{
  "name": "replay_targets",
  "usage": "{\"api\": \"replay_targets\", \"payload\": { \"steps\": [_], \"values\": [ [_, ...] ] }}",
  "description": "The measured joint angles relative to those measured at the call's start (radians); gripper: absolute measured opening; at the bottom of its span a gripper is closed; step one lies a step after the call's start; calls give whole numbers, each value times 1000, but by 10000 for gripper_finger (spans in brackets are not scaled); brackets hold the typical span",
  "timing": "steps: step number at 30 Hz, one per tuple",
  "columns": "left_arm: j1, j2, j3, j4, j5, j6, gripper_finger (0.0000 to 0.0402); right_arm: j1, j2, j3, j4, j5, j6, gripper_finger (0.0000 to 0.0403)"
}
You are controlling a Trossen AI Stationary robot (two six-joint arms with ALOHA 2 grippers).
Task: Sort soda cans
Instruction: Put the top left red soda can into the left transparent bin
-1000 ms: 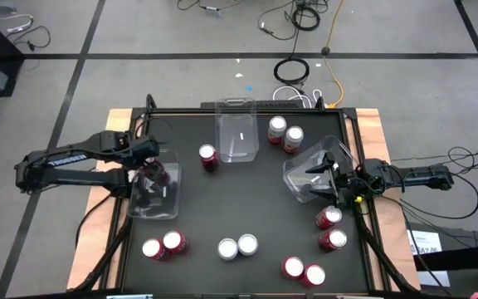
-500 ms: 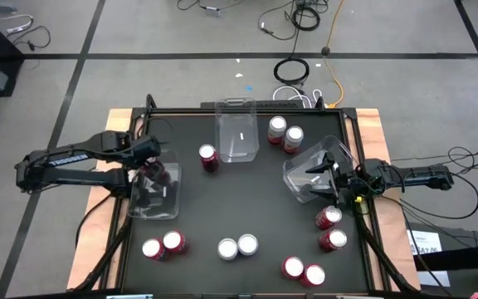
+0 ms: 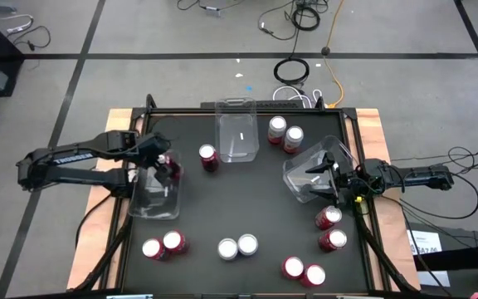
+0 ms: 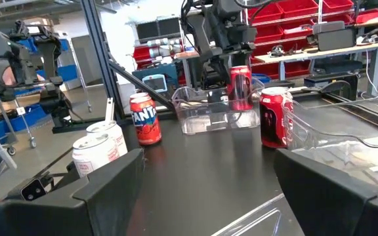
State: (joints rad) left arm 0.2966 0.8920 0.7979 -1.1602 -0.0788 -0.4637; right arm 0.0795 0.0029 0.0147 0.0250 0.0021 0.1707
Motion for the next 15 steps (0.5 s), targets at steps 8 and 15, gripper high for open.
{"api": "replay_targets", "payload": {
  "steps": [8, 15],
  "values": [
    [0, 99, 0, 2, -10, 0, 336, 0, 0, 0, 0, 0, 0, 334],
    [0, 184, 0, 3, -11, 2, 336, 0, 0, 0, 0, 0, 0, 334]
  ]
}}
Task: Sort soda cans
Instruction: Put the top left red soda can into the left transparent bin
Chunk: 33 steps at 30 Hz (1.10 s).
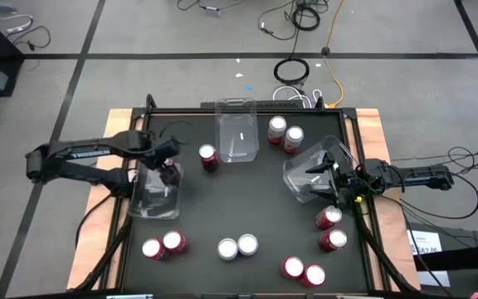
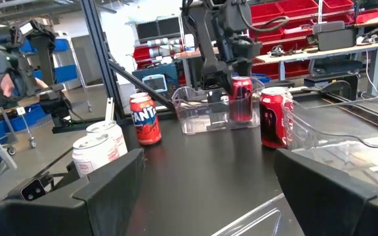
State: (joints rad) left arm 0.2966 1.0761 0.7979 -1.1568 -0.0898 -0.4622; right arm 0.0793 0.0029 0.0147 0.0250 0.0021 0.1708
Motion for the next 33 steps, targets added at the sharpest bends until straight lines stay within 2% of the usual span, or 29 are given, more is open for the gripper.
{"api": "replay_targets", "payload": {
  "steps": [6, 33],
  "values": [
    [0, 37, 5, 10, -4, -3, 336, 0, 0, 0, 0, 0, 0, 334],
    [-4, 41, 10, 55, -36, -2, 336, 0, 0, 0, 0, 0, 0, 334]
  ]
}}
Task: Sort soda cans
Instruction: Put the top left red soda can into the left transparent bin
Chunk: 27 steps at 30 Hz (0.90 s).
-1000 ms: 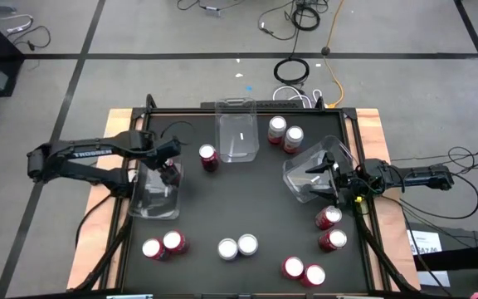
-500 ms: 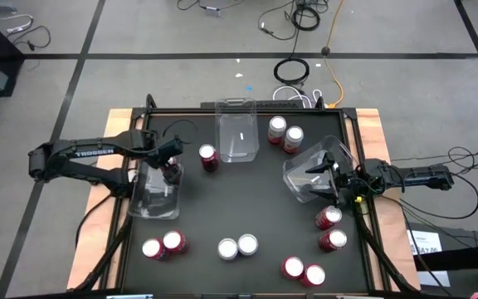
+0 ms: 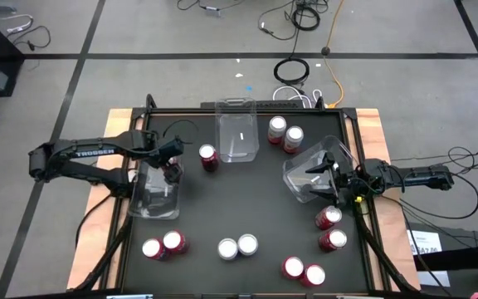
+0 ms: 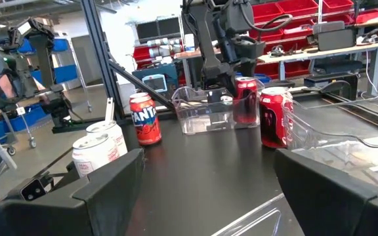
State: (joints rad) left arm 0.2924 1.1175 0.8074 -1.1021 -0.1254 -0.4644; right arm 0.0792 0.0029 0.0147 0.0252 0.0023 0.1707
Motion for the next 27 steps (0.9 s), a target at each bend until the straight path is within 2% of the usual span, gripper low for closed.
{"api": "replay_targets", "payload": {
  "steps": [6, 14, 27],
  "values": [
    [0, 0, 0, -1, 1, 0, 343, 0, 0, 0, 0, 0, 0, 334],
    [0, -1, 0, -3, 6, 0, 394, 0, 0, 0, 0, 0, 0, 334],
    [0, -2, 0, -10, 103, -27, 399, 0, 0, 0, 0, 0, 0, 334]
  ]
}}
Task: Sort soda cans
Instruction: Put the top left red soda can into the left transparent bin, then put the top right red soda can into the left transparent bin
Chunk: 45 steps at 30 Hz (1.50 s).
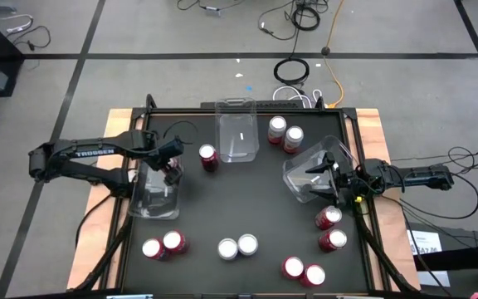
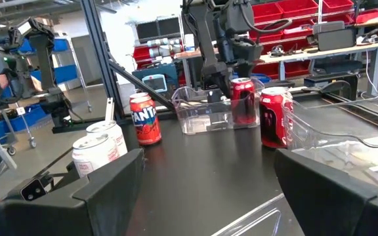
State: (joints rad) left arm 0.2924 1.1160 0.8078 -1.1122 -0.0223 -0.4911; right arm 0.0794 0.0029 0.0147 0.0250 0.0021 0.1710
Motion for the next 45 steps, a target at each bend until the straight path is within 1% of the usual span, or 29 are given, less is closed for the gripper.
{"api": "replay_targets", "payload": {
  "steps": [9, 15, 18, 20, 24, 28, 33, 38, 42, 45],
  "values": [
    [0, 0, 4, -27, 8, 0, 400, 0, 0, 0, 0, 0, 0, 334],
    [0, 0, 73, -122, -78, 2, 400, 0, 0, 0, 0, 0, 0, 334],
    [0, 0, 115, -138, -83, 28, 400, 0, 0, 0, 0, 0, 0, 334],
    [0, 0, 149, -149, -68, 27, 400, 0, 0, 0, 0, 0, 0, 334],
    [0, 1, 206, -158, 15, 26, 400, 0, 0, 0, 0, 0, 0, 334],
    [0, 4, 264, -132, 28, 1, 400, 0, 0, 0, 0, 0, 0, 334],
    [0, 7, 321, -34, 44, -1, 400, 0, 0, 0, 0, 0, 0, 334],
    [0, 23, 369, 104, 58, 18, 400, 0, 0, 0, 0, 0, 0, 334],
    [0, 93, 415, 145, 79, 71, 400, 0, 0, 0, 0, 0, 0, 334],
    [2, 179, 462, 119, 80, 128, 400, 0, 0, 0, 0, 0, 0, 334]
  ]
}}
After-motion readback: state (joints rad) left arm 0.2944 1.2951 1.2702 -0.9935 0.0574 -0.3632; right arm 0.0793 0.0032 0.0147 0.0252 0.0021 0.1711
